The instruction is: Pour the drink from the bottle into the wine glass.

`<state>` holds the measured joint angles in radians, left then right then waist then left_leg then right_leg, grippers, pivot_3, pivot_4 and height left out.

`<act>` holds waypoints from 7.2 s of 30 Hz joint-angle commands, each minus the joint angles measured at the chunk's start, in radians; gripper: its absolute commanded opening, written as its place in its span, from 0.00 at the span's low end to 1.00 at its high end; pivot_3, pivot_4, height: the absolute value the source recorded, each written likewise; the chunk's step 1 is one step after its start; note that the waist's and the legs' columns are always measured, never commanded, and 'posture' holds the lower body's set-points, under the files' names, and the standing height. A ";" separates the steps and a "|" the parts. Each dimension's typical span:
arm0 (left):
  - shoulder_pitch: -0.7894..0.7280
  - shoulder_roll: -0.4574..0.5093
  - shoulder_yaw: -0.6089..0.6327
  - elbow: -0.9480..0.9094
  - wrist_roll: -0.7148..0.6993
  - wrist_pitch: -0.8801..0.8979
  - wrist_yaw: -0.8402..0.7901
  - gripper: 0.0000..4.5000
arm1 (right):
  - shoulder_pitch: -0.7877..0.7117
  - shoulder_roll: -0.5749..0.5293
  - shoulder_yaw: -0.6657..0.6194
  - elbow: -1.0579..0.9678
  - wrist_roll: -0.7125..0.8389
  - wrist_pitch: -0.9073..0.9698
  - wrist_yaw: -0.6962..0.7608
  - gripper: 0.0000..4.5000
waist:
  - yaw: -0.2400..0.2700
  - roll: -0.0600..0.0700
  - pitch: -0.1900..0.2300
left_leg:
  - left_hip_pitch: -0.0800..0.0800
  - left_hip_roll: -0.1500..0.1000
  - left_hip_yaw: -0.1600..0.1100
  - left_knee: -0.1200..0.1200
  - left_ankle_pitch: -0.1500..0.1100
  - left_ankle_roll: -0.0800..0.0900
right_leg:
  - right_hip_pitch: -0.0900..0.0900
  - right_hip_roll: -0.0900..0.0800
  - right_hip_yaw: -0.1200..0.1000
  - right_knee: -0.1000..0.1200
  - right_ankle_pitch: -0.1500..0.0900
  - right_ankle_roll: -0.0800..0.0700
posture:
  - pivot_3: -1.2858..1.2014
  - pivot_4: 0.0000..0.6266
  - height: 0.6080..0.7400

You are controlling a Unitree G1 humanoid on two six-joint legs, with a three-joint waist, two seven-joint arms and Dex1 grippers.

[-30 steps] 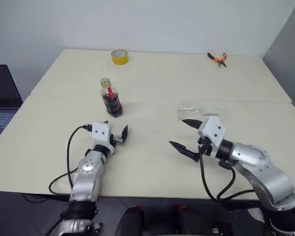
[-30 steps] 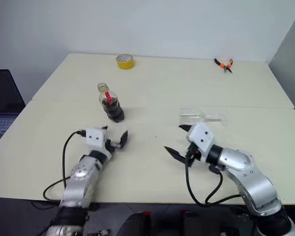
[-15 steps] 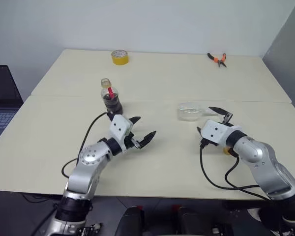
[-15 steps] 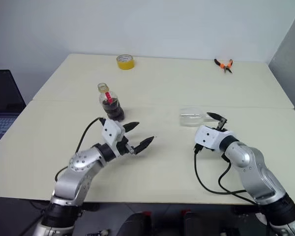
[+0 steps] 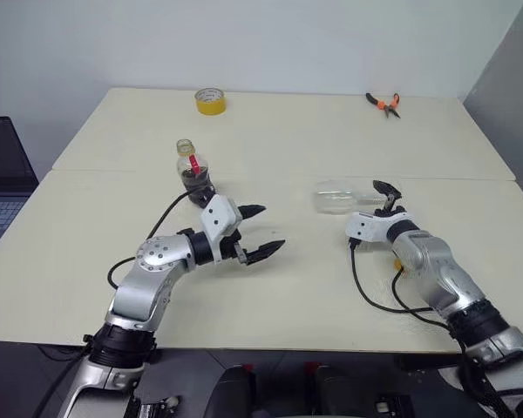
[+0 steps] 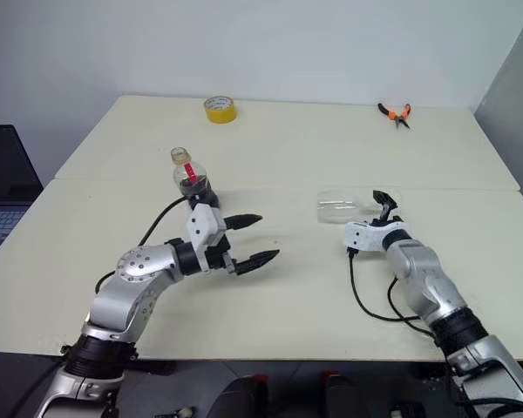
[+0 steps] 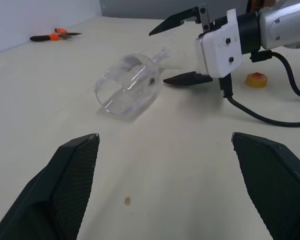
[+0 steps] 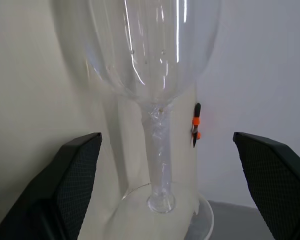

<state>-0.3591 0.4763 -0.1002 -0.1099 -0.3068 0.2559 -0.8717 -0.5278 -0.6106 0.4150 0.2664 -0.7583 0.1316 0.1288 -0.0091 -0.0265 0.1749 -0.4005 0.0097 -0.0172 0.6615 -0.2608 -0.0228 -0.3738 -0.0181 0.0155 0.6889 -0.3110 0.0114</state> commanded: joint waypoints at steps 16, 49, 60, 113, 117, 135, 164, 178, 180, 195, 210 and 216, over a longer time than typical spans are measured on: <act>-0.009 -0.041 0.007 -0.015 0.014 -0.011 0.046 1.00 | -0.104 0.063 -0.036 0.200 -0.014 -0.044 -0.121 0.18 | -0.016 0.000 0.000 | 0.000 0.000 0.000 0.000 0.000 0.000 | 0.000 0.000 0.000 0.001 0.000 0.000 | 0.52 0.24 1.00; 0.254 0.423 0.431 -0.199 -0.411 0.245 -0.262 1.00 | 0.078 0.586 -0.214 0.168 0.906 -0.444 0.521 0.03 | -0.021 0.002 0.002 | 0.001 0.001 -0.003 -0.001 -0.001 0.002 | 0.000 0.000 -0.002 0.002 0.000 -0.001 | 0.52 0.24 1.00; 0.126 0.383 0.338 -0.297 -0.432 0.293 -0.191 1.00 | 0.100 0.541 -0.242 0.221 0.900 -0.475 0.548 0.03 | -0.022 0.002 0.002 | 0.001 0.001 -0.003 -0.001 -0.001 0.002 | 0.000 0.000 -0.002 0.003 0.000 -0.001 | 0.52 0.24 1.00; 0.111 0.295 0.231 -0.190 -0.291 0.147 -0.226 1.00 | 0.067 0.440 -0.311 0.241 0.854 -0.407 0.525 1.00 | -0.021 0.002 0.002 | 0.001 0.001 -0.003 0.000 -0.001 0.002 | 0.000 0.000 -0.002 0.003 -0.001 -0.001 | 0.52 0.24 1.00; 0.131 0.266 0.252 -0.182 -0.282 0.142 -0.172 1.00 | 0.153 0.401 -0.305 0.054 0.899 -0.302 0.566 1.00 | -0.019 0.002 0.002 | 0.001 0.001 -0.003 0.000 -0.001 0.002 | 0.000 0.000 -0.002 0.003 -0.001 -0.001 | 0.52 0.24 1.00; 0.319 -0.104 0.372 -0.144 0.037 -0.069 0.500 1.00 | 0.605 0.167 -0.381 -0.904 1.166 0.179 0.536 1.00 | -0.013 0.001 0.002 | 0.001 0.000 -0.004 -0.001 -0.002 0.002 | 0.001 0.000 -0.003 0.001 -0.001 -0.001 | 0.52 0.24 1.00; -0.221 -0.110 0.253 0.571 0.189 -0.219 0.529 1.00 | 0.473 0.101 -0.402 -1.034 1.274 0.318 0.481 1.00 | 0.005 0.000 0.001 | 0.000 0.000 -0.004 0.000 -0.001 0.002 | 0.002 0.000 -0.004 0.000 0.000 0.000 | 0.52 0.24 1.00; -0.299 -0.129 0.235 0.708 0.200 -0.286 0.520 1.00 | 0.447 0.068 -0.415 -1.076 1.312 0.358 0.465 1.00 | 0.006 0.000 0.001 | 0.000 0.000 -0.005 0.001 -0.001 0.002 | 0.001 0.000 -0.005 0.001 0.000 0.000 | 0.52 0.24 1.00; -0.303 -0.132 0.235 0.719 0.197 -0.292 0.518 0.96 | 0.449 0.067 -0.413 -1.079 1.312 0.358 0.462 1.00 | 0.007 0.000 0.001 | -0.001 0.000 -0.005 0.001 -0.001 0.002 | 0.001 0.000 -0.005 0.000 0.000 0.000 | 0.52 0.24 1.00; -0.324 -0.140 0.248 0.753 0.180 -0.325 0.508 0.23 | 0.448 0.064 -0.402 -1.073 1.303 0.353 0.460 1.00 | 0.007 0.000 0.001 | -0.001 0.000 -0.005 0.001 -0.001 0.002 | 0.002 0.000 -0.005 0.000 0.000 0.000 | 0.52 0.24 1.00; -0.305 -0.129 0.186 0.488 0.197 -0.261 0.436 0.19 | 0.467 0.077 -0.402 -1.077 1.294 0.345 0.439 1.00 | 0.007 -0.001 0.002 | -0.001 0.000 -0.005 0.001 -0.001 0.002 | 0.001 0.000 -0.005 0.000 0.000 0.000 | 0.52 0.24 1.00; -0.406 -0.108 0.052 0.454 0.283 -0.313 0.330 0.18 | 0.466 0.150 -0.409 -1.062 1.281 0.333 0.360 1.00 | 0.010 -0.002 0.002 | -0.001 -0.001 -0.005 0.001 -0.001 0.001 | 0.001 0.000 -0.005 0.001 0.000 0.000 | 0.52 0.24 1.00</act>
<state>-0.7289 0.3575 -0.0379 0.3965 -0.0366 -0.0179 -0.5233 -0.0549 -0.4651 0.0229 -0.7711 0.5250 0.4890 0.5064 0.0004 -0.0289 0.1772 -0.4019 0.0087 -0.0221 0.6627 -0.2610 -0.0225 -0.3725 -0.0185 0.0107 0.6893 -0.3113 0.0110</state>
